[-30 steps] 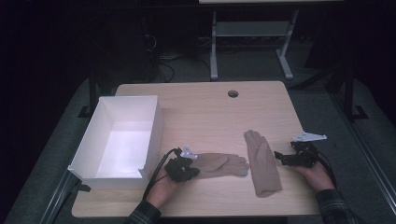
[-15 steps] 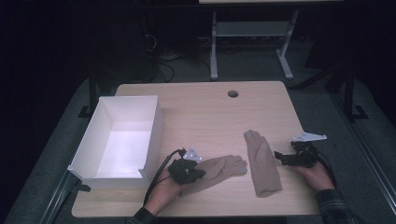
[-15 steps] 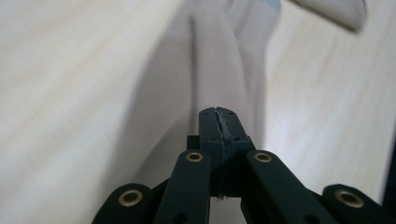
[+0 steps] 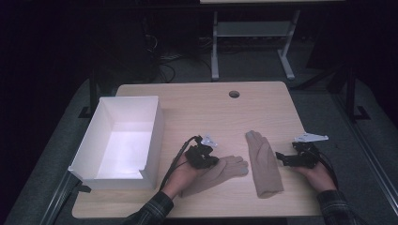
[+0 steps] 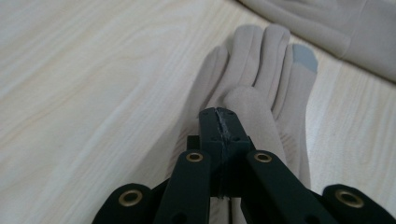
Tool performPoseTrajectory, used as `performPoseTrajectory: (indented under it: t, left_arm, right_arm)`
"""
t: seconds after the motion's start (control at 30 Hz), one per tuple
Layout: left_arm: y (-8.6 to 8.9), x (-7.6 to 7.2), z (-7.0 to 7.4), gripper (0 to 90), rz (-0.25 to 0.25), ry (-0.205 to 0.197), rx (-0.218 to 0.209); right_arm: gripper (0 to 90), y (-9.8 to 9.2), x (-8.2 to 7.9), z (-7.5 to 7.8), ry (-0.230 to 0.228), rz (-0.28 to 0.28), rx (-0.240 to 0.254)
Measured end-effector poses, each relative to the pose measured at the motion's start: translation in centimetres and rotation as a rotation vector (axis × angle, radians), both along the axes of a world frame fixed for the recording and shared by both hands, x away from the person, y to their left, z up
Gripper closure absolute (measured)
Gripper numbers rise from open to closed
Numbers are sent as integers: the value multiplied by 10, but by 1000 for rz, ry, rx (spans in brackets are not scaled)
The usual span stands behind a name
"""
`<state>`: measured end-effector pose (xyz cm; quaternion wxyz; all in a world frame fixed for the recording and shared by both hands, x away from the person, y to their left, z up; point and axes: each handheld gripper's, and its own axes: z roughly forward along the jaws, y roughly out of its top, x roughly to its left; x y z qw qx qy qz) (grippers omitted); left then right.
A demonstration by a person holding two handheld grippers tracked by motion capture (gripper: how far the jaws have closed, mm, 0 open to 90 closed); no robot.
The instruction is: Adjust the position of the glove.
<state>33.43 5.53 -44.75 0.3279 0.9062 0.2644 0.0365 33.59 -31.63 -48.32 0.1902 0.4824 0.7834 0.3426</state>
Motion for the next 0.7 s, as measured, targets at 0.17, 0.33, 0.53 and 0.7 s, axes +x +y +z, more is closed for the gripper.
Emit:
performPoseTrajectory:
  t: [0.17, 0.33, 0.53, 0.7]
  left_arm:
    - [-5, 6, -8, 897, 9, 0, 10]
    - [-6, 15, -9, 897, 51, -8, -7]
    - [-5, 29, -10, 897, 85, -24, -7]
    - [1, 50, -11, 897, 150, -26, -26]
  right_arm:
    - [132, 0, 0, 0, 0, 1, 1]
    - [132, 0, 0, 0, 0, 1, 0]
    - [132, 0, 0, 0, 1, 1, 1]
    - [132, 0, 0, 0, 0, 3, 0]
